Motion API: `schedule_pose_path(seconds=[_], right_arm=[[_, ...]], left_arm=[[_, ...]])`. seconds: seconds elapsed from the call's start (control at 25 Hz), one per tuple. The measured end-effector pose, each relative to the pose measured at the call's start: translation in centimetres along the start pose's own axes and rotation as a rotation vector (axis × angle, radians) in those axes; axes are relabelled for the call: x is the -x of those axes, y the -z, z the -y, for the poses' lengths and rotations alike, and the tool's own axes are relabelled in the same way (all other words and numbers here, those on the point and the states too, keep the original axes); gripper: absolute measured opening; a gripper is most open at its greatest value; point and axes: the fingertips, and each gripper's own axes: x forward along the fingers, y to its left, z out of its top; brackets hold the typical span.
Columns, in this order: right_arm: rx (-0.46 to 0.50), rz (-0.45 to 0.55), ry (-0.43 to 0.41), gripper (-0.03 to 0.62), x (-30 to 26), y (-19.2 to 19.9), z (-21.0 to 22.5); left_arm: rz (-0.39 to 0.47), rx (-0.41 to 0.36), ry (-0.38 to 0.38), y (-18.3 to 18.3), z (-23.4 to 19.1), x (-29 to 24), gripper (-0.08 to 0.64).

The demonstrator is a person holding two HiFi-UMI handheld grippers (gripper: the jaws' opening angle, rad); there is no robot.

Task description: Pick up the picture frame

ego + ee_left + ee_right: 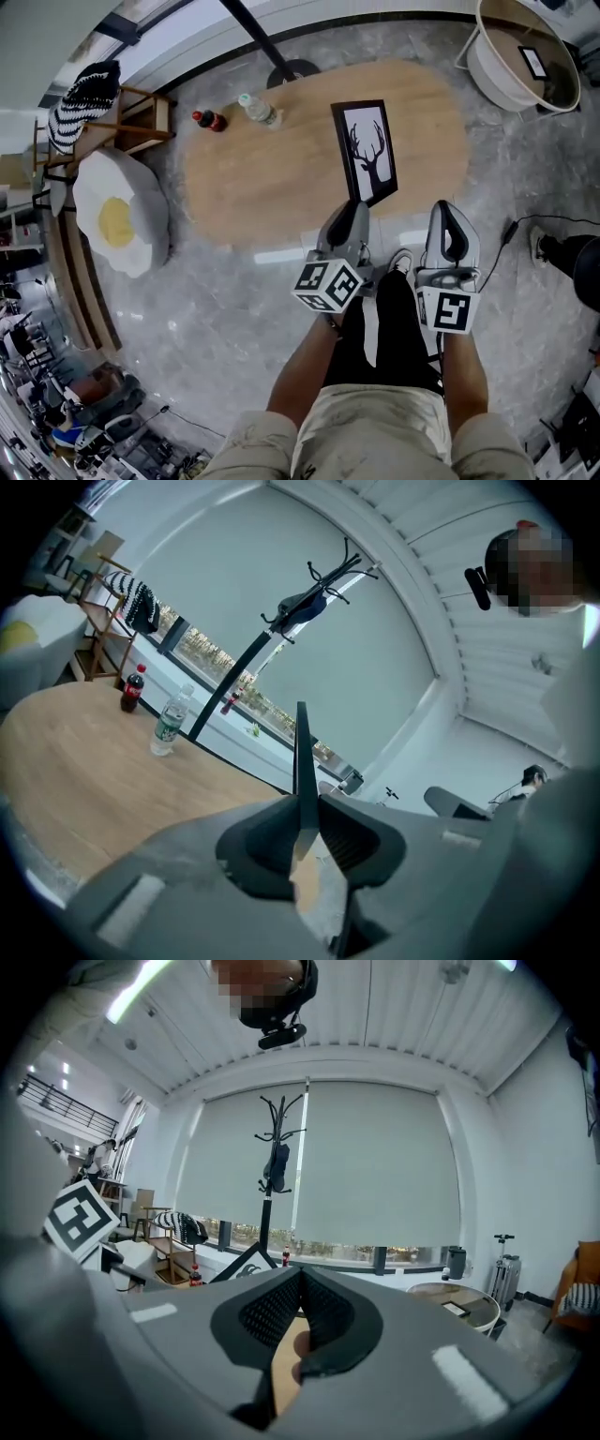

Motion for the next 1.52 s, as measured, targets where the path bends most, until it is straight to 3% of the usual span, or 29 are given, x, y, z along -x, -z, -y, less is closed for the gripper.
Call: schedule_pose_path(seconds=[0.36,0.68,1.12,1.28,1.52], right_arm=[[0.005,0.044,0.003,0.002,1.9,-4.9,0.6],[0.020,0.084,0.004,0.002,2.2,-8.2,0.8],[0.021,0.117,-0.004,0.002,2.6,-10.3,0.2],[0.022,0.134,-0.008,0.002,2.9,-11.1,0.2],[0.008,0.170,-0.022,0.002,2.6,-13.4,0.0]], left_arm=[[0.117,-0.137,-0.022,-5.5,4.8,2.8,0.080],[0.200,-0.307,-0.061,-10.1,8.0,4.0,0.080],[0.152,-0.529,-0.139,-11.1,8.7,4.1,0.078],[0.159,-0.625,-0.163,-11.4,9.6,5.0,0.078],[0.207,-0.694,-0.178,-13.9,11.4,5.8,0.078]])
